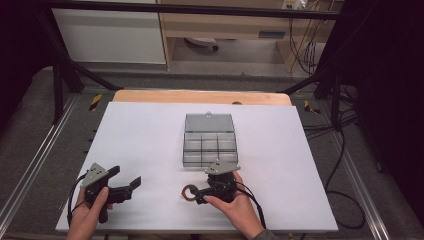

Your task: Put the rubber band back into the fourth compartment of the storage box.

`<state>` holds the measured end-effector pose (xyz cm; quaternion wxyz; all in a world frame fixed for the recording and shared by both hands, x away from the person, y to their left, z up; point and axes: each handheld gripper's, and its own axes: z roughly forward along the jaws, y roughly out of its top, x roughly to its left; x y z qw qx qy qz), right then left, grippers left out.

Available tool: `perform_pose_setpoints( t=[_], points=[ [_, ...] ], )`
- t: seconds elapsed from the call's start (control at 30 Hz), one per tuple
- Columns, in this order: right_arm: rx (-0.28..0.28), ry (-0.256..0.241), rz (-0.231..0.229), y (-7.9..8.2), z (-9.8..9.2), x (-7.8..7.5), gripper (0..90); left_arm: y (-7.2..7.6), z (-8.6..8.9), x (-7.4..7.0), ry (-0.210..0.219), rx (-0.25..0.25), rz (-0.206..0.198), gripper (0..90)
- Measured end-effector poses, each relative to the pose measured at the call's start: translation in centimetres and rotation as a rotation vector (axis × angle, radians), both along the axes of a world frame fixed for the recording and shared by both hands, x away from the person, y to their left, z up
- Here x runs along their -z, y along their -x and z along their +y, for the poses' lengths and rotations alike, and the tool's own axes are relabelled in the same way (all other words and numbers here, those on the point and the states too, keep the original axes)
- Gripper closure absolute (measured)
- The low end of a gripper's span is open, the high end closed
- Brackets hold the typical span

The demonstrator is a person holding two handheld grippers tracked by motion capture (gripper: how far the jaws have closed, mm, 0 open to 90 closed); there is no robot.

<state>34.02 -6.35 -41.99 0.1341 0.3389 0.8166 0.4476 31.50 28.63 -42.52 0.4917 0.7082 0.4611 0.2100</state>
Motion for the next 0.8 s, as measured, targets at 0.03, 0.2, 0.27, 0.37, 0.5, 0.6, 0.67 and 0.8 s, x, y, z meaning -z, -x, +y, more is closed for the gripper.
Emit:
perform_pose_setpoints(
  t=[0.03, 0.2, 0.27, 0.37, 0.5, 0.6, 0.67, 0.8],
  points=[
    [-0.010, 0.008, 0.007, 0.2, 0.1, 0.1, 12.6, 0.0, -0.1, 0.0, -0.001, 0.002, 0.001, 6.2],
    [-0.027, 0.003, 0.041, 0.2, 0.1, 0.3, 22.9, -0.1, -0.1, 0.1, -0.009, 0.003, 0.003, 6.2],
    [-0.026, 0.001, 0.059, 0.1, 0.1, 0.6, 29.2, -0.1, -0.1, 0.1, -0.008, 0.001, 0.004, 6.2],
    [-0.040, 0.002, 0.074, 0.0, 0.3, 1.1, 38.8, -0.1, -0.2, 0.1, -0.010, 0.004, 0.005, 6.2],
    [-0.060, 0.020, 0.091, 0.1, 0.6, 1.6, 49.5, -0.1, -0.3, 0.2, -0.018, 0.005, 0.011, 6.3],
    [-0.075, 0.046, 0.092, 0.0, 0.8, 2.1, 55.2, -0.1, -0.4, 0.0, -0.025, 0.011, 0.004, 6.3],
    [-0.067, 0.086, 0.083, -0.2, 1.0, 2.6, 59.4, -0.1, -0.5, 0.0, -0.032, 0.017, 0.006, 6.3],
    [-0.055, 0.090, 0.084, -0.4, 0.9, 2.9, 63.1, -0.2, -0.8, 0.1, -0.041, 0.028, 0.008, 6.3]
  ],
)
